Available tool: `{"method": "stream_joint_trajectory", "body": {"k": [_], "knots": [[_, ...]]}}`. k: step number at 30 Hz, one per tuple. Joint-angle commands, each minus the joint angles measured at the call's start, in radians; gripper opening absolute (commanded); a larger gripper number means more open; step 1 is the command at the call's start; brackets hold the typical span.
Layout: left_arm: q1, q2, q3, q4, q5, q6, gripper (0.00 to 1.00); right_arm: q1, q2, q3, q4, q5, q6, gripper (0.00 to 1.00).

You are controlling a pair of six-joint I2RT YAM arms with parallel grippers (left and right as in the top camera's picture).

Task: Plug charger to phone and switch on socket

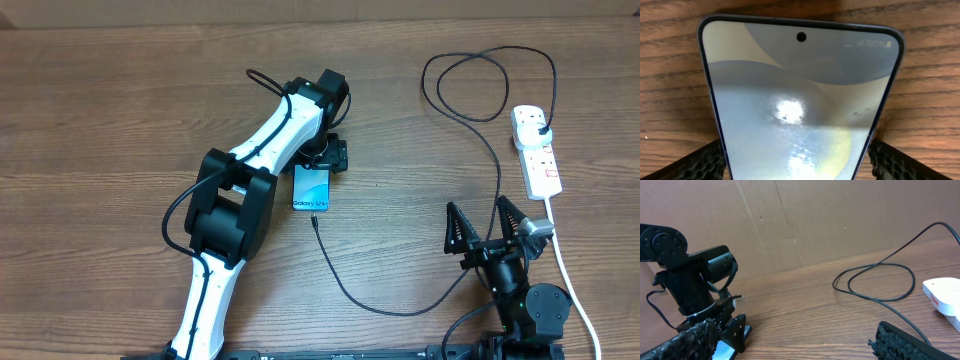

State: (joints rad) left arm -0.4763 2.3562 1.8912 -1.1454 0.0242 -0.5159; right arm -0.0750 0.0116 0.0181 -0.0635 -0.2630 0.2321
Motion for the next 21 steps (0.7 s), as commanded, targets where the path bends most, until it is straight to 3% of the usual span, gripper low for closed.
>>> {"method": "stream_joint_trajectory", "body": {"k": [1, 21], "knots": [[0.004, 0.073, -0.040, 0.023, -0.008, 0.022, 0.94, 0.002, -0.009, -0.010, 0.005, -0.004, -0.001, 1.00], [0.004, 0.073, -0.053, 0.032, -0.006, 0.022, 0.91, 0.002, -0.009, -0.010, 0.002, 0.063, -0.002, 1.00]]}}
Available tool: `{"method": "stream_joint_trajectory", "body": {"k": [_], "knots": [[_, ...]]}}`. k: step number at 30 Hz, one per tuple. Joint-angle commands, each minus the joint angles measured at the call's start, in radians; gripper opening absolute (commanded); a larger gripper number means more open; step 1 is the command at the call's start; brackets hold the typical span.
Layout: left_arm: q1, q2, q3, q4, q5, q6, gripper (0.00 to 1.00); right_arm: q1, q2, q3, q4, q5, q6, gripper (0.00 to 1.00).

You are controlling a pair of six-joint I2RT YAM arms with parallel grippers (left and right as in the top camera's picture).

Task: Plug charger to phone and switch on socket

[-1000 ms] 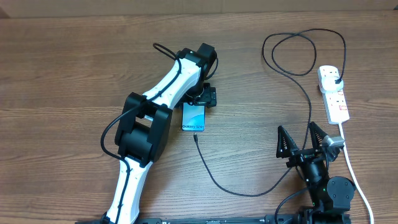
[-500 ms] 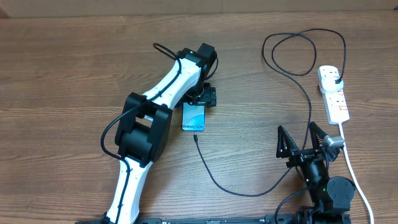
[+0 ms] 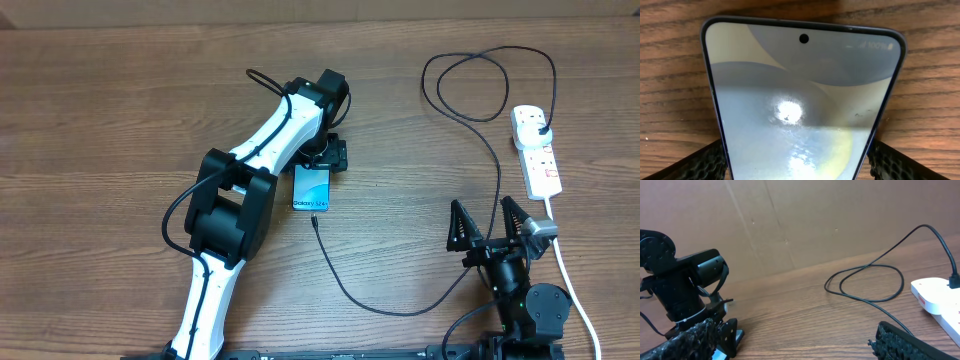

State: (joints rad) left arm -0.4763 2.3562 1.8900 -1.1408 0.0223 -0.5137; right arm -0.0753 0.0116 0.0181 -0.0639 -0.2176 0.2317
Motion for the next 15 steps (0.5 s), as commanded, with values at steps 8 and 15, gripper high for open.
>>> {"method": "stream_joint_trajectory", "body": {"k": [8, 15], "knots": [[0.004, 0.073, -0.051, 0.031, -0.004, 0.020, 0.91, 0.002, -0.009, -0.010, 0.014, 0.000, 0.021, 1.00], [0.004, 0.073, -0.051, 0.031, -0.004, 0.020, 0.91, 0.002, -0.009, 0.001, 0.059, -0.118, 0.060, 1.00]]}}
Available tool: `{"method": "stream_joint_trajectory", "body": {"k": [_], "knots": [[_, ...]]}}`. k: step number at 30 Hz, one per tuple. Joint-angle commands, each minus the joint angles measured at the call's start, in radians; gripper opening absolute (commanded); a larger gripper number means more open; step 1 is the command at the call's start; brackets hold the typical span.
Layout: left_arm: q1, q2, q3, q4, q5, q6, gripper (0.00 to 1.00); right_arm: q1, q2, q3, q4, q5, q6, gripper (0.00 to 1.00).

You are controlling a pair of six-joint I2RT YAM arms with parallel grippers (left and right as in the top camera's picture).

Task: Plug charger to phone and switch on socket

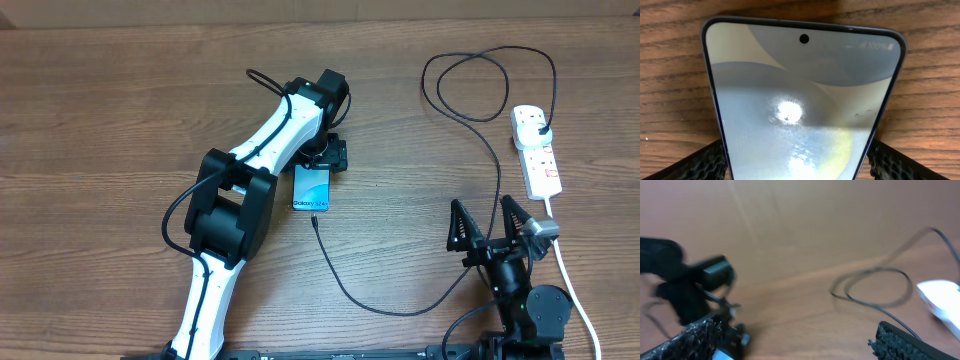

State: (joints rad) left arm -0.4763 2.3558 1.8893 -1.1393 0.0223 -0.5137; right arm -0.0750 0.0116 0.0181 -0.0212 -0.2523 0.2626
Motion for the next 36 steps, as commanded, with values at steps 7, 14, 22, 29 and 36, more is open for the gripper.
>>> {"method": "stream_joint_trajectory", "body": {"k": [7, 14, 22, 29, 36], "knots": [[0.004, 0.074, -0.053, 0.029, -0.003, 0.020, 0.92, 0.001, 0.024, 0.263, -0.145, -0.060, 0.036, 1.00], [0.004, 0.074, -0.053, 0.032, -0.004, 0.019, 0.91, 0.001, 0.268, 0.684, -0.423, -0.038, -0.008, 1.00], [0.004, 0.074, -0.053, 0.030, -0.003, 0.020, 0.92, 0.001, 0.695, 1.183, -0.850, -0.073, -0.009, 1.00], [0.004, 0.074, -0.053, 0.030, -0.003, 0.020, 0.93, 0.001, 0.922, 1.332, -1.000, -0.210, -0.003, 1.00], [0.004, 0.074, -0.053, 0.030, -0.004, 0.020, 0.92, 0.001, 1.074, 1.331, -1.078, -0.236, -0.001, 0.89]]}}
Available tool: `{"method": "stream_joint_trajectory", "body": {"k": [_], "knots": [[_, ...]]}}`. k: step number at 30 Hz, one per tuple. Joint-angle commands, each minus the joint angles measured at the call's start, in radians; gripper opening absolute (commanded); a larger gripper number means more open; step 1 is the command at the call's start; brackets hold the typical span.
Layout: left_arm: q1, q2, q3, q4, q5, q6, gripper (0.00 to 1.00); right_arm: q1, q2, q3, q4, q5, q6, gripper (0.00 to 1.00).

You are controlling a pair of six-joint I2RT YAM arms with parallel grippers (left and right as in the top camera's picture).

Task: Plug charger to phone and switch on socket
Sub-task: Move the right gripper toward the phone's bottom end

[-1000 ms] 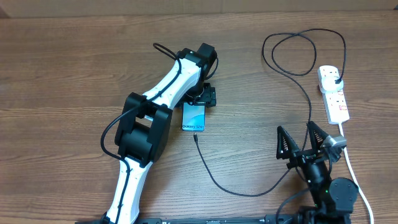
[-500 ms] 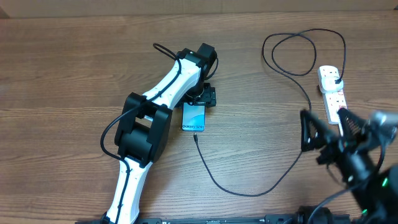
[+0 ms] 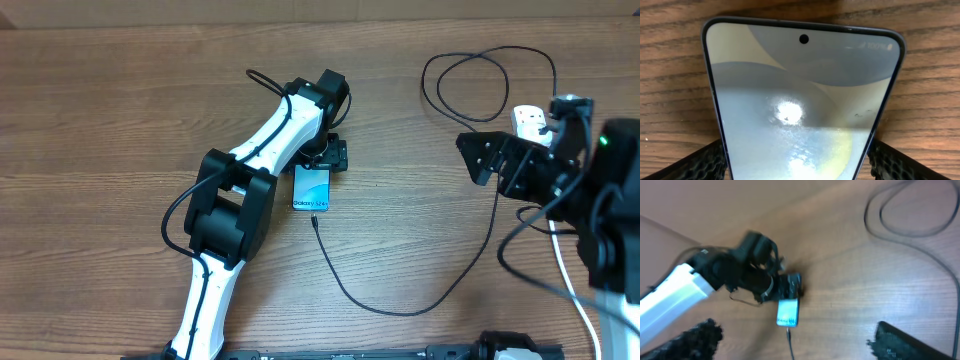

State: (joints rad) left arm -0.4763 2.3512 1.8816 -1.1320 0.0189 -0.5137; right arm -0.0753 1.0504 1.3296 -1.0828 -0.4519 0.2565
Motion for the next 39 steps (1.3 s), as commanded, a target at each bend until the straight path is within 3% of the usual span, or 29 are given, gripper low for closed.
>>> {"method": "stream_joint_trajectory", "body": {"k": [1, 3, 6, 11, 14, 15, 20, 21, 23, 25, 29, 33, 39], "knots": [[0.004, 0.078, -0.046, 0.023, 0.000, 0.020, 0.92, 0.002, 0.056, 0.019, -0.026, -0.050, 0.005, 0.83], [0.004, 0.078, -0.046, 0.023, 0.000, 0.020, 0.92, 0.002, 0.097, 0.019, -0.035, -0.059, 0.004, 0.72], [0.004, 0.078, -0.046, 0.023, 0.000, 0.020, 0.92, 0.002, 0.153, 0.018, -0.036, -0.058, 0.004, 0.47], [0.004, 0.078, -0.046, 0.023, 0.000, 0.020, 0.92, 0.002, 0.253, 0.018, -0.039, -0.059, 0.004, 0.35], [0.004, 0.078, -0.046, 0.023, 0.000, 0.020, 0.92, 0.002, 0.302, 0.018, -0.039, -0.059, 0.004, 0.33], [0.004, 0.078, -0.046, 0.023, 0.000, 0.020, 0.93, 0.002, 0.316, 0.018, -0.037, -0.059, 0.004, 0.27], [0.004, 0.078, -0.046, 0.023, 0.000, 0.020, 0.93, 0.002, 0.386, 0.018, -0.043, -0.059, 0.004, 0.24], [0.004, 0.078, -0.046, 0.023, 0.000, 0.020, 0.93, 0.002, 0.401, 0.018, -0.046, -0.059, 0.005, 0.26], [0.004, 0.078, -0.046, 0.023, 0.000, 0.020, 0.93, 0.003, 0.428, 0.018, -0.047, -0.059, 0.005, 0.41], [0.004, 0.078, -0.046, 0.023, 0.000, 0.020, 0.93, 0.011, 0.458, 0.012, -0.047, -0.059, 0.005, 0.63], [0.004, 0.078, -0.046, 0.023, 0.000, 0.020, 0.92, 0.055, 0.502, -0.025, -0.024, -0.058, 0.004, 0.72], [0.004, 0.078, -0.046, 0.026, 0.000, 0.020, 0.82, 0.115, 0.515, -0.103, 0.069, -0.059, 0.008, 0.83], [0.004, 0.078, -0.046, 0.025, 0.000, 0.020, 0.75, 0.192, 0.515, -0.252, 0.249, -0.058, 0.134, 0.96]]}}
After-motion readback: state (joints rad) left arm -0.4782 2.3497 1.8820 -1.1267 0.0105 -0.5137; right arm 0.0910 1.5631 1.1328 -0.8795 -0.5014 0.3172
